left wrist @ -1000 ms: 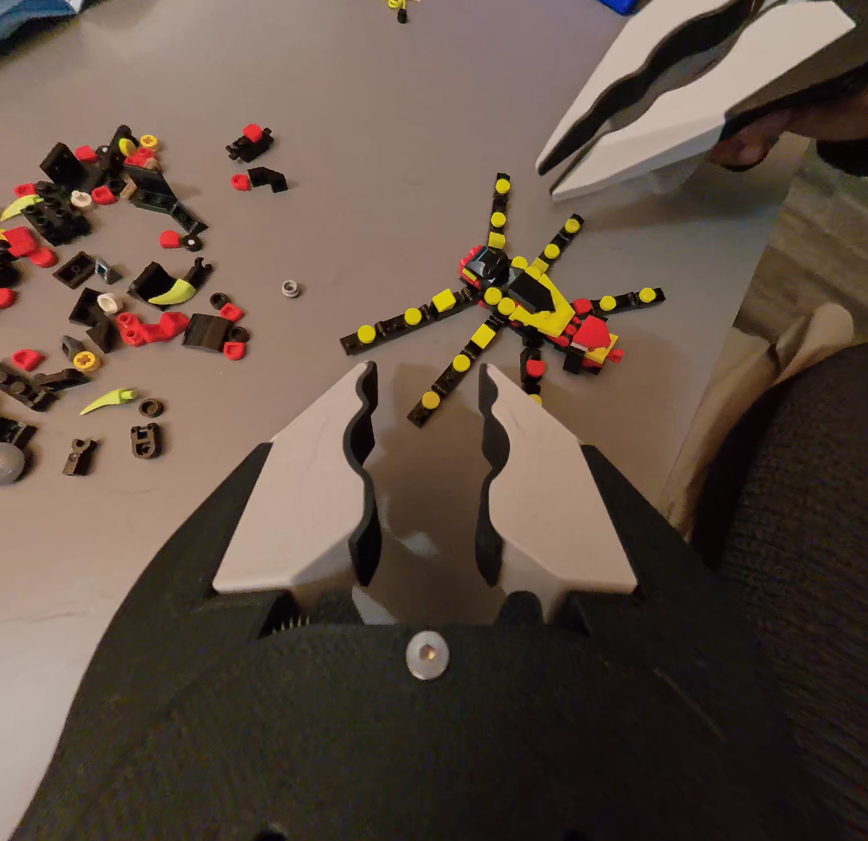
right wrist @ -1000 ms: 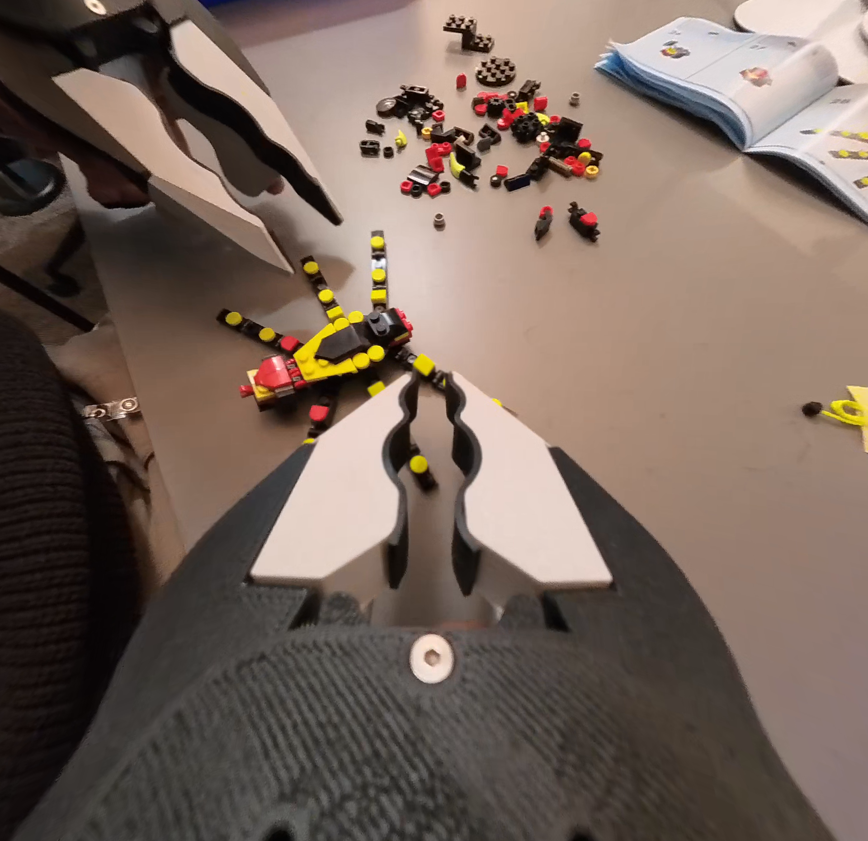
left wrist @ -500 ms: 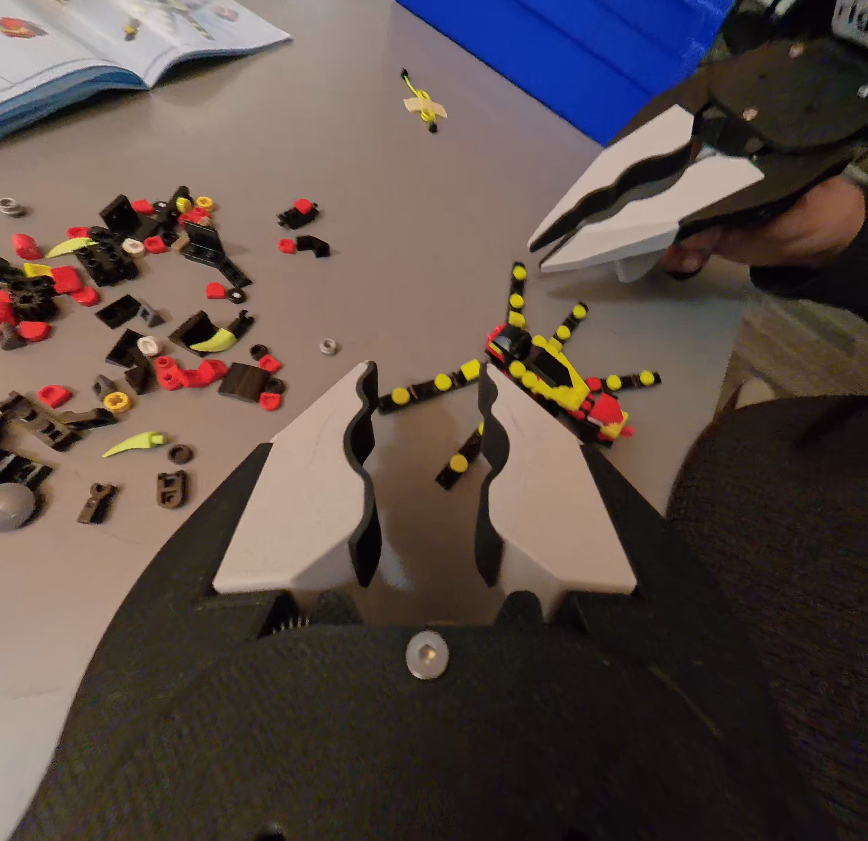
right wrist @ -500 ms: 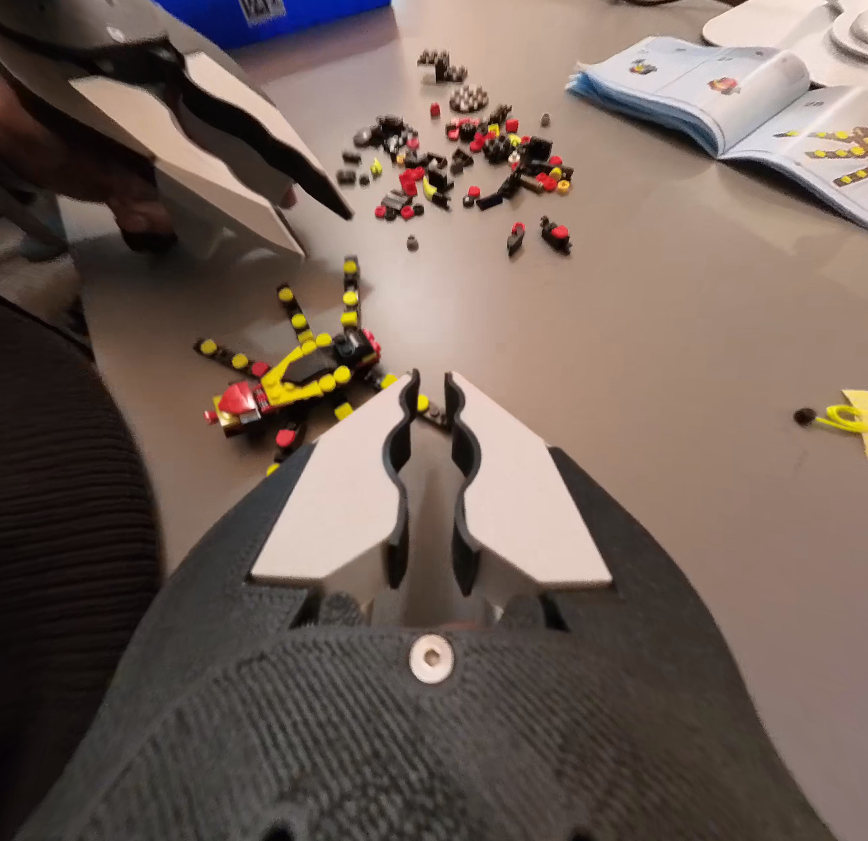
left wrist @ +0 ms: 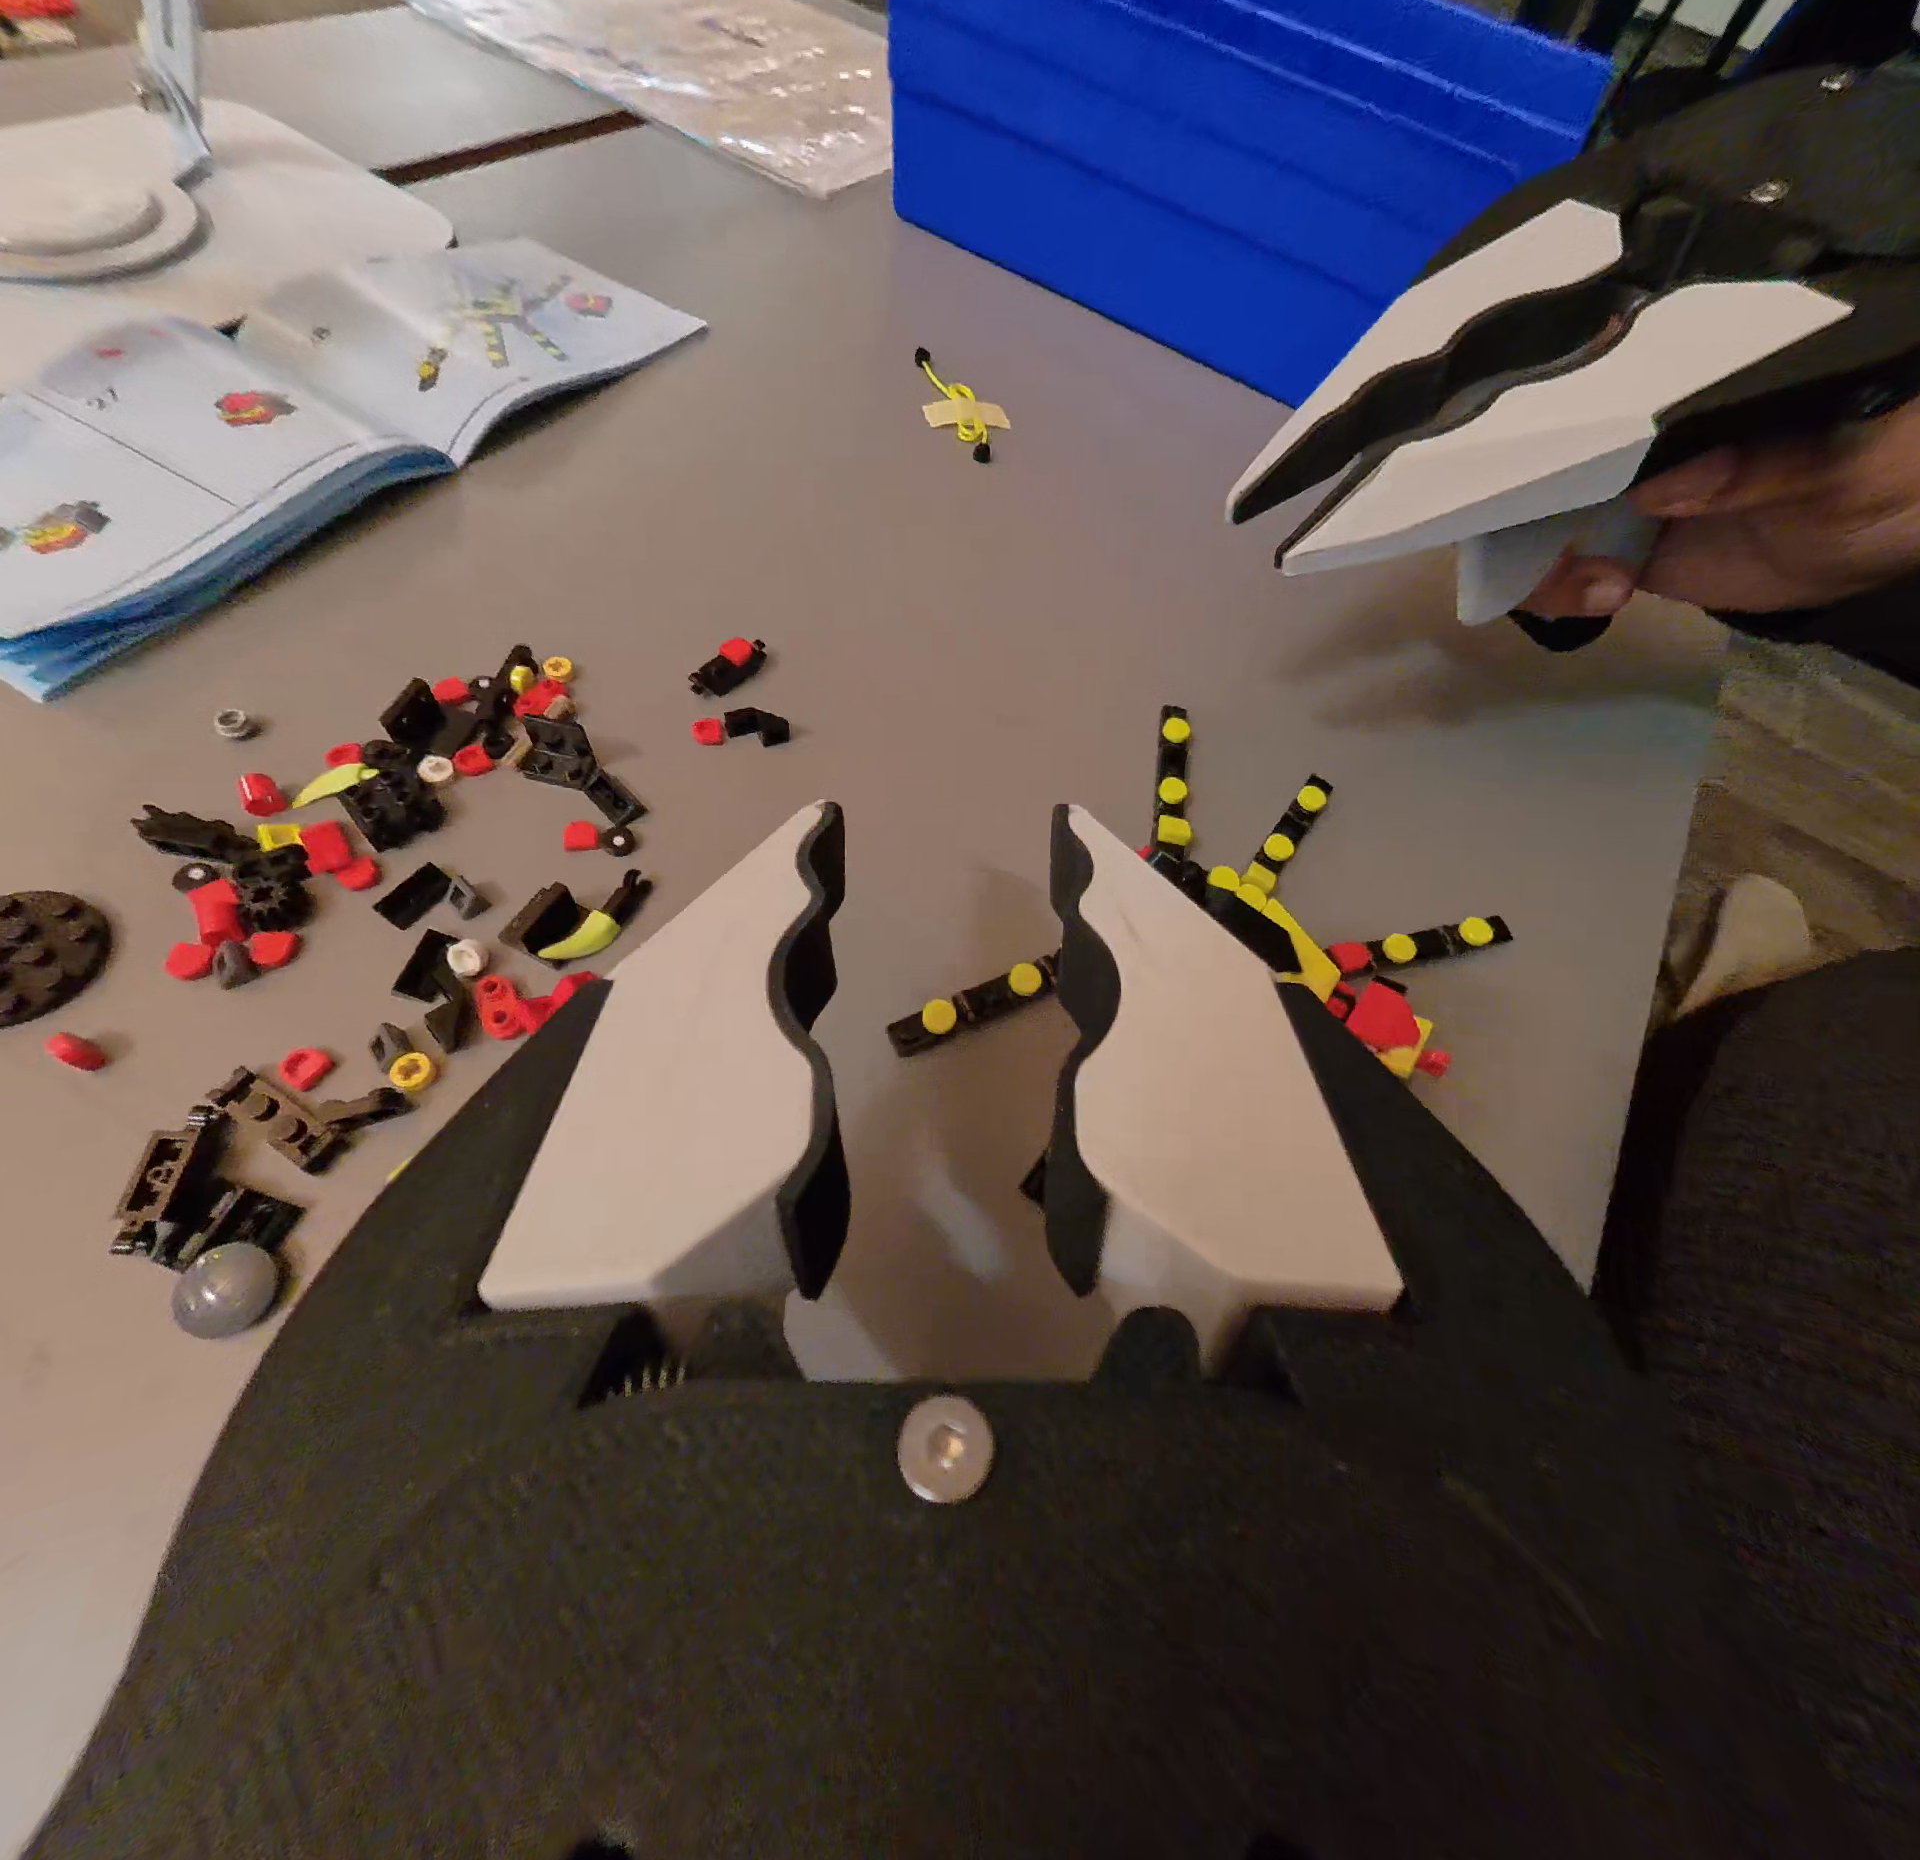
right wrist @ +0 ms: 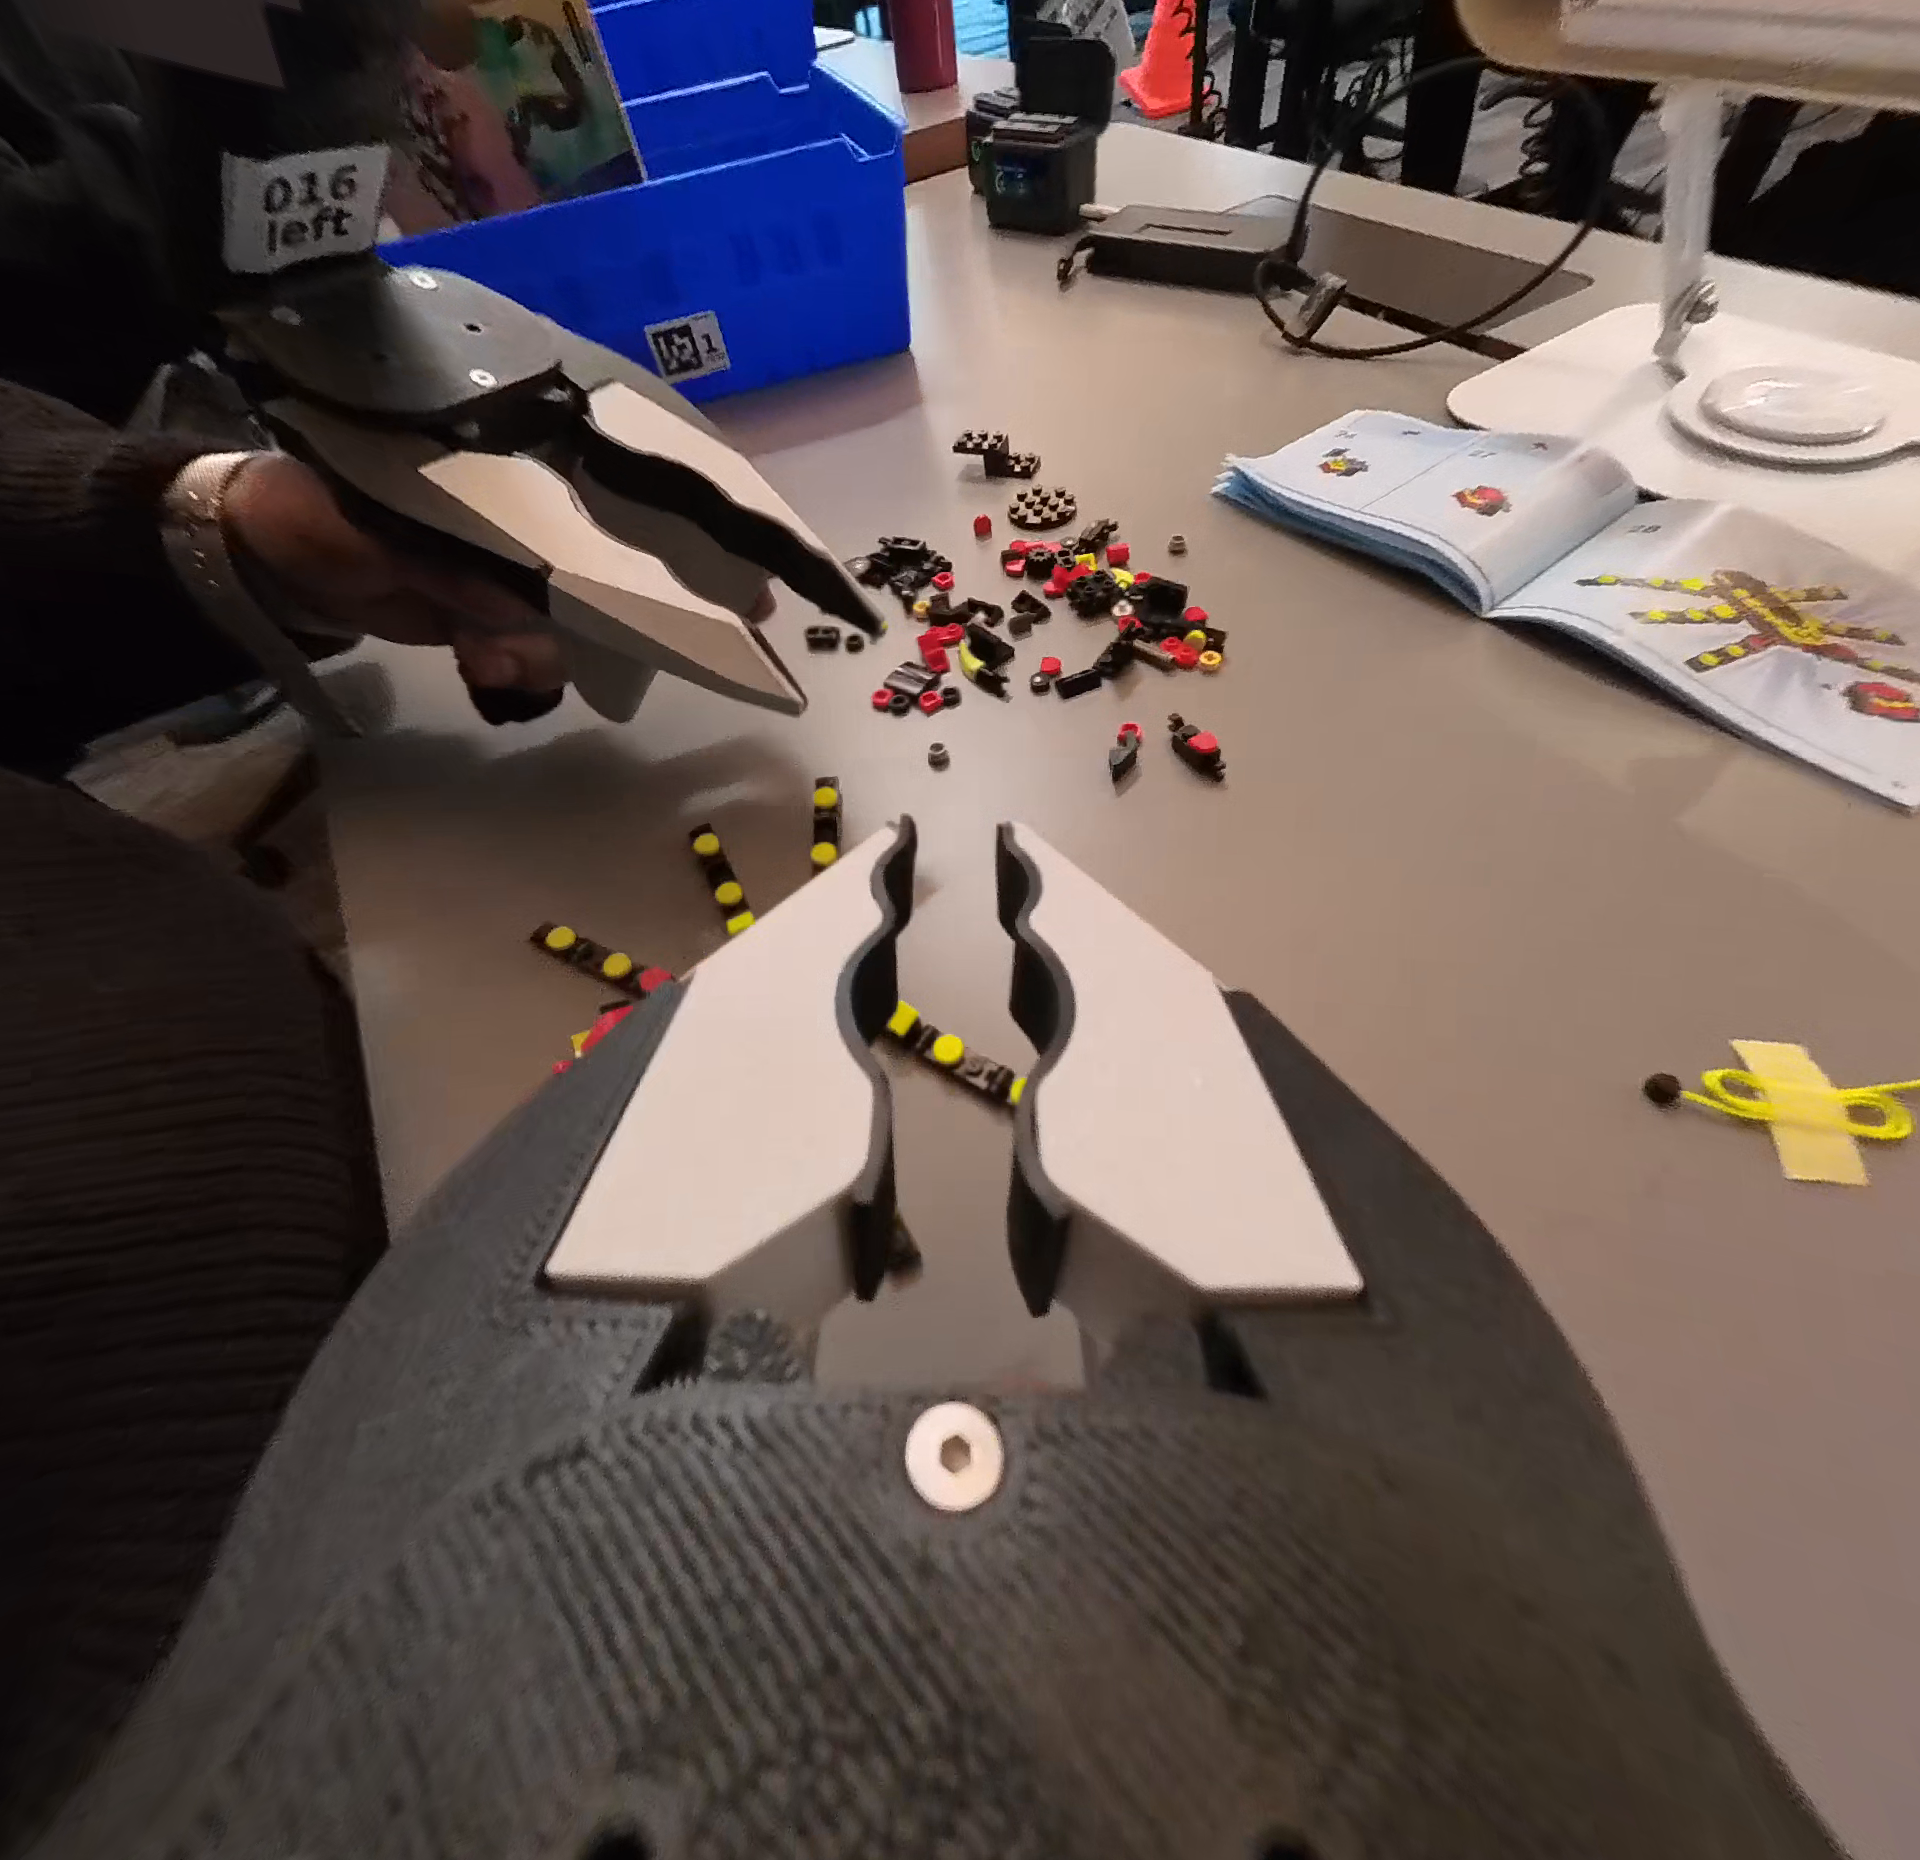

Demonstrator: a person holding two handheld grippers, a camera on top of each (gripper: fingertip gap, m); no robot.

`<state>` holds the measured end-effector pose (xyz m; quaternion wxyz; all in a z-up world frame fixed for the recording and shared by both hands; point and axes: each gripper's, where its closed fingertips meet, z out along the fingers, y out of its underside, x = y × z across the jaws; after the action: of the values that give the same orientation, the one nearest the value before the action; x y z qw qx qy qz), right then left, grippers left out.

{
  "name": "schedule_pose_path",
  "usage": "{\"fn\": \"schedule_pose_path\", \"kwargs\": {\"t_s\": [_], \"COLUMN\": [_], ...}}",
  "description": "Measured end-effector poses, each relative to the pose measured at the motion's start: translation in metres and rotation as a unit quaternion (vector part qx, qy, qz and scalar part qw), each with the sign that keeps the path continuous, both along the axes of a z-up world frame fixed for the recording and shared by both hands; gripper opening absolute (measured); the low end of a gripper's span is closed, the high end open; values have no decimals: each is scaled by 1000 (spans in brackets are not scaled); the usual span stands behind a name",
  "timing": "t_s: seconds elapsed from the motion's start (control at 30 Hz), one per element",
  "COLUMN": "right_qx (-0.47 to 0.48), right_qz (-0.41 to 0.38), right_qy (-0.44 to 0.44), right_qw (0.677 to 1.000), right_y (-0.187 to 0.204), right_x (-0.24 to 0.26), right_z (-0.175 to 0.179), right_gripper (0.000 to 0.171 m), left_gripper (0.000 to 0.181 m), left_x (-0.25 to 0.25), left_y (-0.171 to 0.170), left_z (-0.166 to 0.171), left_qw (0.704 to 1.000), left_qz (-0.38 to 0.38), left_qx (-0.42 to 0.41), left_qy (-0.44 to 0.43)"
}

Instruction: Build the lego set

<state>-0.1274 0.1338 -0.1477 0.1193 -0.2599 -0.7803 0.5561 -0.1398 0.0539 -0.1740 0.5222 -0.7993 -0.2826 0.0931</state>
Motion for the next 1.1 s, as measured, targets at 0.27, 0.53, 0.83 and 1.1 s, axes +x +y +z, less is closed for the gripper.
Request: {"fn": "schedule_pose_path", "kwargs": {"t_s": [0.27, 0.53, 0.83, 1.1], "right_qx": [33, 55, 59, 1], "right_qz": [12, 6, -34, -39], "right_qy": [14, -7, -18, -66], "right_qw": [999, 998, 998, 997], "right_y": [-4, 1, 15, 15], "right_x": [6, -3, -21, -28], "right_z": [-11, -27, -37, -33], "right_gripper": [18, 21, 41, 39], "left_gripper": [37, 38, 37, 41], "left_x": [5, -1, -2, -45], "left_y": [-3, -4, -3, -4], "left_z": [-2, -12, -17, 0], "left_qw": [1000, 1000, 999, 996], "left_qz": [3, 7, 2, 65], "left_qx": [-14, -12, -2, 6], "left_qy": [13, -18, -52, -55]}}
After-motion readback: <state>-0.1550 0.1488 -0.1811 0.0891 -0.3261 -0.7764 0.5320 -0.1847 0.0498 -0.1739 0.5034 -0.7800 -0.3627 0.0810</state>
